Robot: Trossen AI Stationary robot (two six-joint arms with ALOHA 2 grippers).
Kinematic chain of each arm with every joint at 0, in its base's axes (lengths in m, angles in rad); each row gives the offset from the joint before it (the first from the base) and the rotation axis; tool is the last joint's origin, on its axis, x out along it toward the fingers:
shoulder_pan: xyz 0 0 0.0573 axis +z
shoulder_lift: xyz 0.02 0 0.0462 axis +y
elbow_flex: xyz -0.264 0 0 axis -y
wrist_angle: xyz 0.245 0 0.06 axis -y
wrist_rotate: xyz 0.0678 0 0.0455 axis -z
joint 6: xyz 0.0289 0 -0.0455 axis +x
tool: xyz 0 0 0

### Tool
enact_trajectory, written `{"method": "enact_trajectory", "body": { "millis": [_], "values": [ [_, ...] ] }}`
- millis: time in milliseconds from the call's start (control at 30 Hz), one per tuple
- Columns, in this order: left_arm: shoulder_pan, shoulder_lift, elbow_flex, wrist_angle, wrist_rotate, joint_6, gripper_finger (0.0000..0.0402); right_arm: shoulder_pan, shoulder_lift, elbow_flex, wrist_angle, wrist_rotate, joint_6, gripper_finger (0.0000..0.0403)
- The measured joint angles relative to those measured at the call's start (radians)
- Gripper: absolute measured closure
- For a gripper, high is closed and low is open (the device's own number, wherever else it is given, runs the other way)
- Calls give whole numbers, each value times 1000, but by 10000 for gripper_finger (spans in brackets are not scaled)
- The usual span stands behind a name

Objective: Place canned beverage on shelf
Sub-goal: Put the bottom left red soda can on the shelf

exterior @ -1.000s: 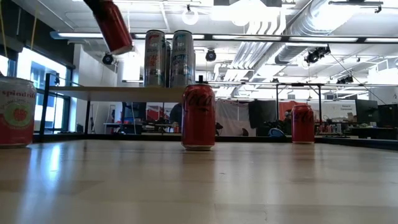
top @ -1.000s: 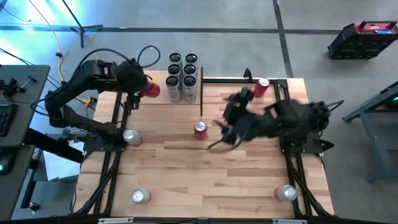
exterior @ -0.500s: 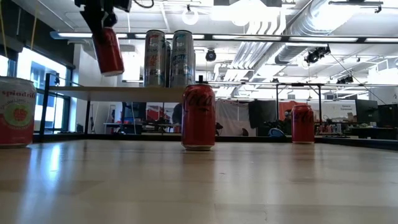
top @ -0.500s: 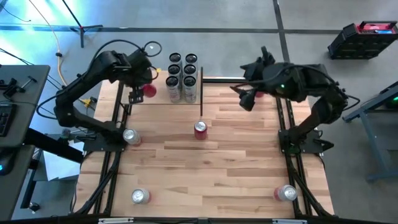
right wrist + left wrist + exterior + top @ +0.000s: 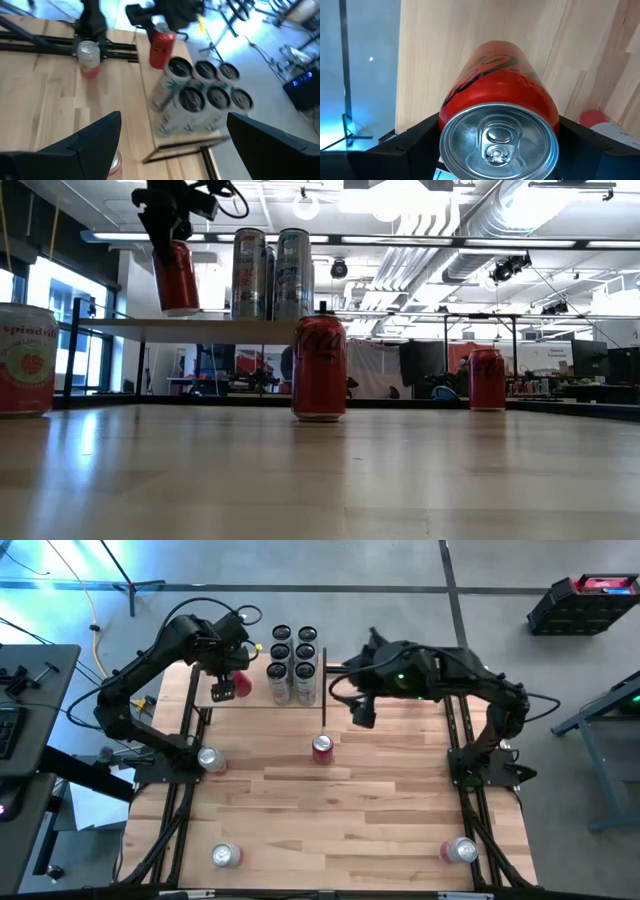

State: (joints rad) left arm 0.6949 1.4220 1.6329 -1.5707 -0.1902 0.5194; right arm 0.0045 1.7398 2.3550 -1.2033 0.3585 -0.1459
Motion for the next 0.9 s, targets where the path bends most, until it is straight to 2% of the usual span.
{"method": "enact_trajectory", "body": {
  "millis": [200,500,667,900],
  "values": [
    [-1,36,0,1,2,-18,105,-21,39,0,58,-82,-72,54],
    [-2,72,5,14,-2,-38,102,-71,49,0,66,-210,-68,54],
    [-2,73,3,29,-23,-99,79,-80,49,0,64,-230,-65,54],
    [-4,77,-1,24,-33,-106,47,-83,49,0,64,-242,-65,54]
  ]
}}
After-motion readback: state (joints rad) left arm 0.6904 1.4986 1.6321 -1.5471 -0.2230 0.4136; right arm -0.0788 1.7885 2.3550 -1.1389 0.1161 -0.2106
